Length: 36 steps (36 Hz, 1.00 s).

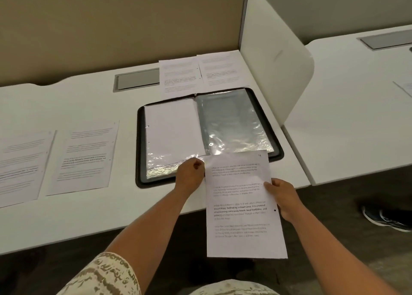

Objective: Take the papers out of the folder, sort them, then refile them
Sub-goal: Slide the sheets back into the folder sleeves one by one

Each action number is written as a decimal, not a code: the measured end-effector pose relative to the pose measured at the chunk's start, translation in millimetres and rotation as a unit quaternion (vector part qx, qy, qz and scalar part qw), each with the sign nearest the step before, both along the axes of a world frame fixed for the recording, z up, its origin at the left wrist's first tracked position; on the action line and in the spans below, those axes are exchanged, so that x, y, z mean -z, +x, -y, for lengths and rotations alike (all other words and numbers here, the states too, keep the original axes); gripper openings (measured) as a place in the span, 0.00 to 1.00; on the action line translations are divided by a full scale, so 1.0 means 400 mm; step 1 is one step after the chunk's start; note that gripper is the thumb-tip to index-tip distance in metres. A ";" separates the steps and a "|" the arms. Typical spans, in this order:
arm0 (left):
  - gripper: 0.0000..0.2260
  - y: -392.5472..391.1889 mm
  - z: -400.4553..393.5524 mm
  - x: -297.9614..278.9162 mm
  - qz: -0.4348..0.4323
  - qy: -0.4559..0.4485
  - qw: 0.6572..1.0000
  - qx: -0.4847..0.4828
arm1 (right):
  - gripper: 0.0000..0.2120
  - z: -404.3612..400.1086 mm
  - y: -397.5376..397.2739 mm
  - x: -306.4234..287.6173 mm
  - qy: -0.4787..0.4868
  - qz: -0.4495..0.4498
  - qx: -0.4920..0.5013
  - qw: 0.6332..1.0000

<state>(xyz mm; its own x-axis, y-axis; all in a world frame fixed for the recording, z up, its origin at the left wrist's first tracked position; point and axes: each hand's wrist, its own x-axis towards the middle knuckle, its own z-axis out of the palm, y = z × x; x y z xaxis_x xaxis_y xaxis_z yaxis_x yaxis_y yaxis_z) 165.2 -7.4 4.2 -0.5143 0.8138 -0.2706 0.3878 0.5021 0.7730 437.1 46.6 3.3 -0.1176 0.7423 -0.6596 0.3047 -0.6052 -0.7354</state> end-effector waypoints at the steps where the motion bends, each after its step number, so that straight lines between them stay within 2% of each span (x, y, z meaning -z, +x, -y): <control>1: 0.06 0.010 -0.016 0.001 -0.019 0.009 1.000 0.018 | 0.07 -0.003 0.008 0.001 -0.005 0.001 -0.004 1.000; 5: 0.08 0.039 -0.081 0.018 -0.101 0.025 0.990 0.094 | 0.08 -0.019 0.035 0.005 -0.027 0.007 -0.036 0.999; 12: 0.09 0.083 -0.176 0.051 -0.162 0.022 0.976 0.143 | 0.08 -0.042 0.077 0.003 -0.067 0.018 -0.073 0.995; 16: 0.18 0.103 -0.204 0.068 -0.213 -0.015 0.953 0.214 | 0.09 -0.048 0.104 -0.004 -0.072 0.013 -0.091 0.993; 18: 0.20 0.111 -0.211 0.077 -0.228 -0.009 0.947 0.226 | 0.10 -0.053 0.117 -0.004 -0.066 0.019 -0.100 0.993; 22: 0.16 0.113 -0.218 0.084 -0.234 0.015 0.943 0.237 | 0.13 -0.071 0.128 -0.003 -0.047 0.026 -0.092 0.994; 29: 0.09 0.107 -0.216 0.089 -0.246 0.024 0.936 0.252 | 0.13 -0.091 0.125 -0.026 -0.033 0.034 -0.093 0.995; 34: 0.12 0.115 -0.226 0.086 -0.220 0.025 0.953 0.208 | 0.13 -0.104 0.126 -0.033 -0.036 0.042 -0.106 0.993; 36: 0.09 0.117 -0.227 0.091 -0.206 0.028 0.959 0.192 | 0.13 -0.108 0.125 -0.034 -0.036 0.040 -0.111 0.992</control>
